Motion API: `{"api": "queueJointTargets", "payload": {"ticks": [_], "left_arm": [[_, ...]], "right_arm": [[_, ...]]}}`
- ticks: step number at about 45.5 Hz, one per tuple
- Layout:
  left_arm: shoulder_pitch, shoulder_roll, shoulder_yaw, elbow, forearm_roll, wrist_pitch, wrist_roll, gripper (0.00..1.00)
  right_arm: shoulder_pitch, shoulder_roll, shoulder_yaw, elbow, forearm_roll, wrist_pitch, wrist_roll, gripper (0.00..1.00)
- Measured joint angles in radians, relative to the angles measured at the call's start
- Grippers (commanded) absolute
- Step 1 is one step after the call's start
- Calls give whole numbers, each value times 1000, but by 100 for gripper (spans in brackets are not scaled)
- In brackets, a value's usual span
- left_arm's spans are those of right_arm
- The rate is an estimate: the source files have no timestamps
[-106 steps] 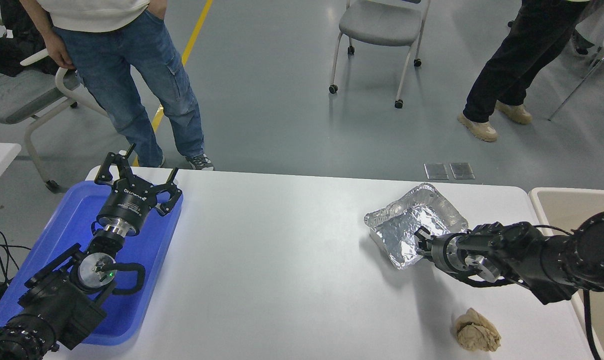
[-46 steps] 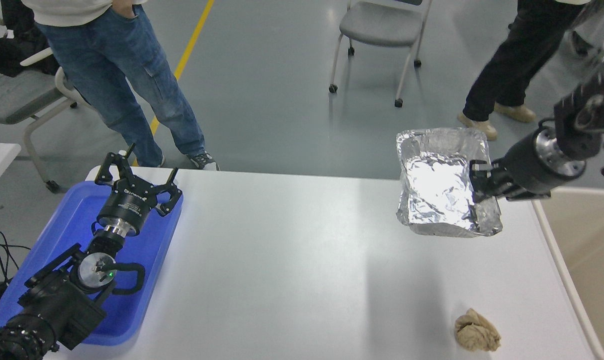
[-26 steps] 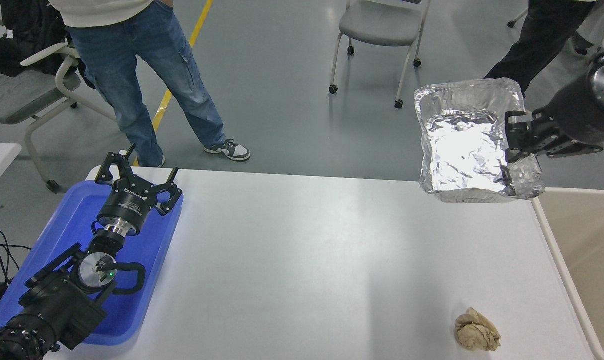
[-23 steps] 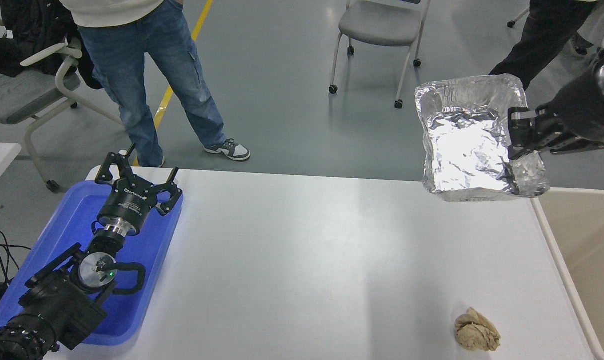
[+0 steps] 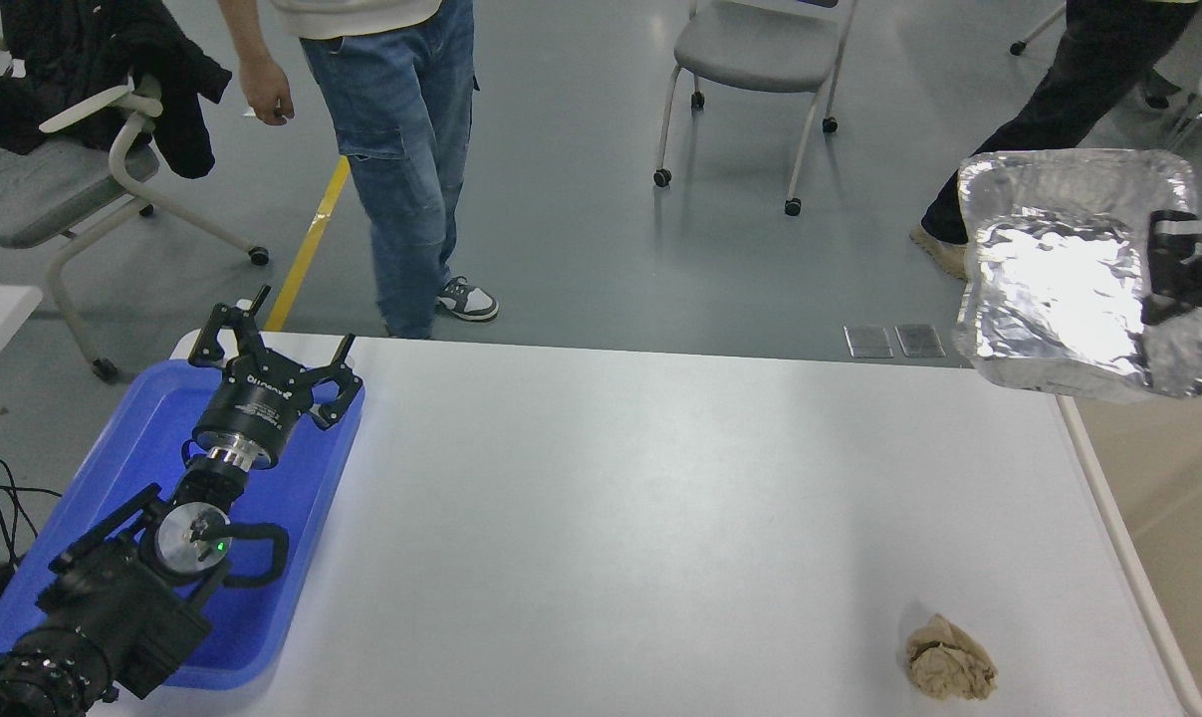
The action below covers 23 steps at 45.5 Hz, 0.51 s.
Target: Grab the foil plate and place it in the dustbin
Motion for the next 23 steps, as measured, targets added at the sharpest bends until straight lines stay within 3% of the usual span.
{"api": "queueJointTargets", "payload": {"ticks": [12,23], "left_arm": [[0,0,0,0,0,0,0,100],[0,0,0,1,0,0,0,100]], "right_arm": [[-59,-152,-124,-149,-1,-2,-1,0],[-356,-287,16,-383,6,-79,0,0]]}}
